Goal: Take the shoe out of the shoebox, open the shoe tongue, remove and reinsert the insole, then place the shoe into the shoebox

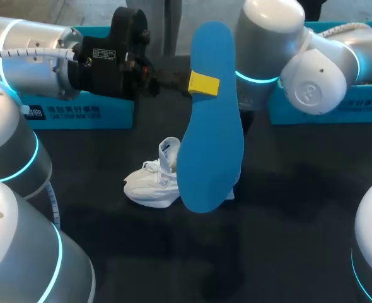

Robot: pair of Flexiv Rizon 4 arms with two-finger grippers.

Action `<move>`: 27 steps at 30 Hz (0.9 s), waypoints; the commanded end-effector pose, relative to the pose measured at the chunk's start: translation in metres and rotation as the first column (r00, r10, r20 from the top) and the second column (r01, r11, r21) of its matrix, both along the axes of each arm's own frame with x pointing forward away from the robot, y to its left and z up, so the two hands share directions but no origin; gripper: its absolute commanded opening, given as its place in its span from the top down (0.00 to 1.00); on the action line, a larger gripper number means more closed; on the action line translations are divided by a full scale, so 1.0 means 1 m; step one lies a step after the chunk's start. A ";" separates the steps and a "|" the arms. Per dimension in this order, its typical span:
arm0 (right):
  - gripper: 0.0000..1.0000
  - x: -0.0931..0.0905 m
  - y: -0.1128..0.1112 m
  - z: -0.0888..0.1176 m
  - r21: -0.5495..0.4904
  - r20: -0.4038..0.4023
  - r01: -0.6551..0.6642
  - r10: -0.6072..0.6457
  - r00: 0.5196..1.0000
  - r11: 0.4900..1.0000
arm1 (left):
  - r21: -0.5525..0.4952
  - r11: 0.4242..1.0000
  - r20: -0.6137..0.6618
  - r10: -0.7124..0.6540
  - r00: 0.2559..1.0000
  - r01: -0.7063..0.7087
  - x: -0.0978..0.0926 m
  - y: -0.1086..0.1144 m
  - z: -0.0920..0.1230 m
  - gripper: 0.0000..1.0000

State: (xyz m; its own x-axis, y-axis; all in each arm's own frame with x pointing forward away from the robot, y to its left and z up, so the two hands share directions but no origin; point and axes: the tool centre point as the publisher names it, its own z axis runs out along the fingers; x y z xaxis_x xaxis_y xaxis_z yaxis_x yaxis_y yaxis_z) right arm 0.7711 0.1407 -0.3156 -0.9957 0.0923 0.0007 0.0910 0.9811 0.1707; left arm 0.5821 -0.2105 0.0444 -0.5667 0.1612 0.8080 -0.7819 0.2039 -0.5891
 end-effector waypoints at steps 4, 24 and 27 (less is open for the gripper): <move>0.00 0.003 0.009 0.018 -0.034 -0.010 -0.028 0.027 1.000 0.999 | 0.000 1.000 0.000 0.002 1.000 -0.002 -0.001 0.000 -0.001 1.00; 0.00 0.011 0.019 0.021 -0.067 -0.009 -0.019 0.018 1.000 0.998 | 0.000 1.000 0.000 0.002 1.000 -0.002 -0.001 0.000 -0.001 1.00; 0.00 0.023 0.025 0.011 -0.086 -0.014 -0.013 0.012 1.000 0.996 | 0.000 1.000 0.000 0.002 1.000 -0.002 -0.001 0.000 -0.001 1.00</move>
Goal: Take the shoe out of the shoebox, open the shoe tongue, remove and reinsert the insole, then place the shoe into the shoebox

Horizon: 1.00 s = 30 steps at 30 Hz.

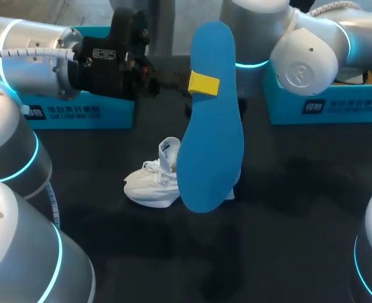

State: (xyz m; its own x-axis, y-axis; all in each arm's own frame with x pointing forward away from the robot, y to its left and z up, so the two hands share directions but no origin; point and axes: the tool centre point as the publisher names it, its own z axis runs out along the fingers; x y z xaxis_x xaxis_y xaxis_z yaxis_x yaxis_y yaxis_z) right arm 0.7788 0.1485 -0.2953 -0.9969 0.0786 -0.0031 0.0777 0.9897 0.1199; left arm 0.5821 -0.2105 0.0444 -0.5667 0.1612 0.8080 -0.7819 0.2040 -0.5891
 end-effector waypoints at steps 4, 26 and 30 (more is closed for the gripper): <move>0.00 0.028 0.027 -0.024 -0.039 -0.005 -0.005 0.005 1.000 0.999 | 0.000 1.000 0.000 0.002 1.000 -0.002 -0.001 0.000 -0.001 1.00; 0.33 0.032 0.042 -0.092 -0.062 -0.093 -0.006 0.001 0.996 0.998 | 0.000 1.000 0.000 0.002 1.000 -0.002 -0.001 0.000 -0.001 1.00; 0.57 0.032 0.042 -0.094 -0.069 -0.104 -0.005 -0.003 0.995 0.998 | 0.000 1.000 0.000 0.002 1.000 -0.002 -0.001 0.000 -0.001 1.00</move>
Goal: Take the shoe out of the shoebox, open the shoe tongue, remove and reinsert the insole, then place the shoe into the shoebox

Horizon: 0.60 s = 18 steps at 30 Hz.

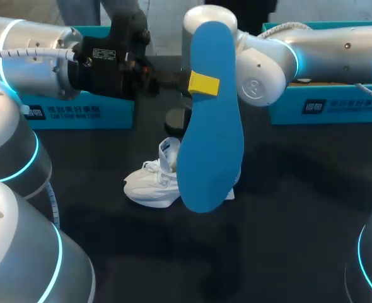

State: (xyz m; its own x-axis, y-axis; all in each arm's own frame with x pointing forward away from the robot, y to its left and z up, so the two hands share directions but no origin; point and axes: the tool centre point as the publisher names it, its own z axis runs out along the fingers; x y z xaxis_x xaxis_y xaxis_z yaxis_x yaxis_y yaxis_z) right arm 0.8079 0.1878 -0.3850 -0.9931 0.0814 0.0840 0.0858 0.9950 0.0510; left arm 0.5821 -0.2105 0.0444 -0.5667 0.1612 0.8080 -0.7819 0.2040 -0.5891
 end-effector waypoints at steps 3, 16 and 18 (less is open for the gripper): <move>0.92 0.001 0.005 -0.005 -0.011 -0.020 -0.009 0.008 1.000 1.000 | 0.000 1.000 0.000 0.002 1.000 -0.002 -0.001 0.000 -0.001 1.00; 1.00 -0.021 -0.008 0.026 0.023 -0.181 0.184 -0.177 0.967 0.983 | 0.000 1.000 0.000 0.002 1.000 -0.002 -0.001 0.000 -0.001 1.00; 1.00 -0.024 -0.010 0.033 0.017 -0.213 0.248 -0.239 0.948 0.969 | 0.000 1.000 0.000 0.002 1.000 -0.002 -0.001 0.000 -0.001 1.00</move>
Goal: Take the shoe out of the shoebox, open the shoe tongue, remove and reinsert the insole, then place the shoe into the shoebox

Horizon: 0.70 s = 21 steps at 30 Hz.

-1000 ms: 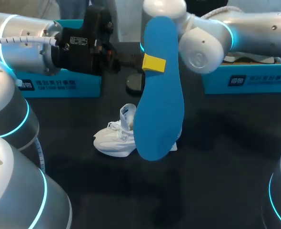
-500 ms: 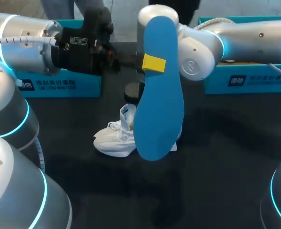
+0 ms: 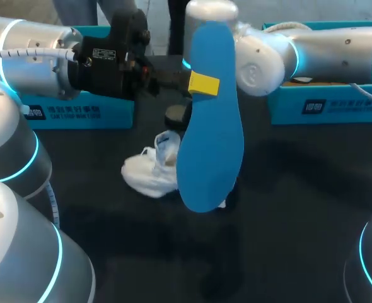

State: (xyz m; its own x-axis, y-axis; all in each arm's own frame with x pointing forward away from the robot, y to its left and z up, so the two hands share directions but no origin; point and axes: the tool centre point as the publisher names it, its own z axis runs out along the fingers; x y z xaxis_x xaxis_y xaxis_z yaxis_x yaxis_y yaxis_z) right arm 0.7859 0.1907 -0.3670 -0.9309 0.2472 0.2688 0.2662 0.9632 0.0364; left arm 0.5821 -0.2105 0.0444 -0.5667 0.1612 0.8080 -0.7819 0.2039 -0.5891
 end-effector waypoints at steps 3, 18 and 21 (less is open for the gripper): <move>1.00 -0.005 -0.016 0.023 0.035 -0.039 0.181 -0.180 0.983 0.983 | 0.000 1.000 0.000 0.002 1.000 -0.002 -0.001 0.000 -0.001 1.00; 1.00 -0.024 -0.035 0.028 0.002 -0.057 0.753 -0.752 0.657 0.658 | 0.000 1.000 0.000 0.002 1.000 -0.002 -0.001 0.000 -0.001 1.00; 1.00 -0.019 -0.037 0.026 0.014 -0.057 0.763 -0.761 0.646 0.647 | 0.000 1.000 0.000 0.002 1.000 -0.002 -0.001 0.000 -0.001 1.00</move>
State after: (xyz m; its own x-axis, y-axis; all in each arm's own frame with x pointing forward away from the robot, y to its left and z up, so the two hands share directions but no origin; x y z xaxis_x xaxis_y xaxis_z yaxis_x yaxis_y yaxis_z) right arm 0.7701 0.1580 -0.3418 -0.5324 0.7803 0.3281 0.8202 0.5714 -0.0280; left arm 0.5820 -0.2105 0.0444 -0.5667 0.1612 0.8080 -0.7819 0.2040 -0.5891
